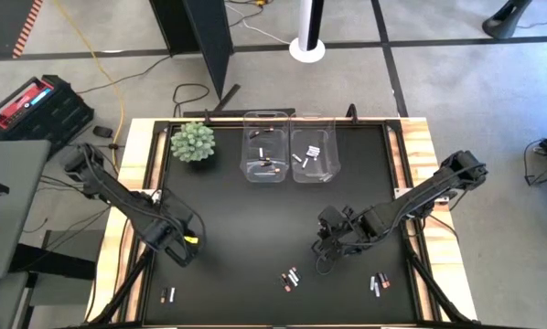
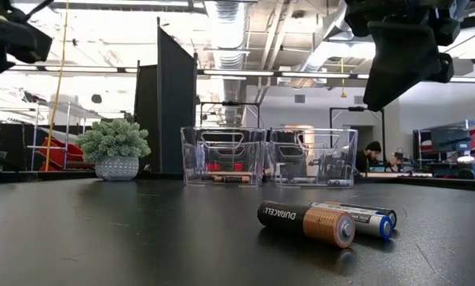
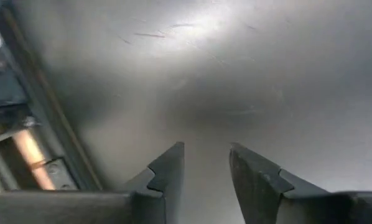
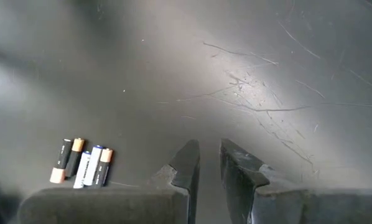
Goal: Sort batteries
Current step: Put the white battery into the right transparent bin
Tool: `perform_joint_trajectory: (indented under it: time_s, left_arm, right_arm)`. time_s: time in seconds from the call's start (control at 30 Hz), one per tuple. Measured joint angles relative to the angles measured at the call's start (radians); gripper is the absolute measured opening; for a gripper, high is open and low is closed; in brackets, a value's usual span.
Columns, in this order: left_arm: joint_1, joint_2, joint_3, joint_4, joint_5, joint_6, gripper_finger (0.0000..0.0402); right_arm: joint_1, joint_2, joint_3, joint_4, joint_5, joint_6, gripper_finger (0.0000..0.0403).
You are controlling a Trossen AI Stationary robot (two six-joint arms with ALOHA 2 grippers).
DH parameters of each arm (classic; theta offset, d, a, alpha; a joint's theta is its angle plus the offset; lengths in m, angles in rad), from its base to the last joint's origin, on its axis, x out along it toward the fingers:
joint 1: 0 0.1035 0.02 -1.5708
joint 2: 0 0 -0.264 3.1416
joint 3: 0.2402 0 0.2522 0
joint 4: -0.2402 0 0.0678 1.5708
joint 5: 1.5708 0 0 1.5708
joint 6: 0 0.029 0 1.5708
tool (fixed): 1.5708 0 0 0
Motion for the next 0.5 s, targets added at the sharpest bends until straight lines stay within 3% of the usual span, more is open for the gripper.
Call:
perform_joint_trajectory:
  time_s: [0.1,0.23,0.5]
  left_arm:
    - [0.000,0.020,0.000,0.052,0.021,0.007,0.0132]
    - [-0.010,0.048,0.000,0.149,0.124,-0.002,0.0134]
    - [-0.123,0.133,0.009,0.315,0.157,-0.315,0.0129]
  right_arm:
    - [0.000,0.000,0.000,0.000,0.000,0.000,0.0081]
    - [0.000,0.000,0.000,0.000,0.000,0.000,0.0081]
    - [0.001,0.000,0.000,-0.007,0.000,-0.011,0.0081]
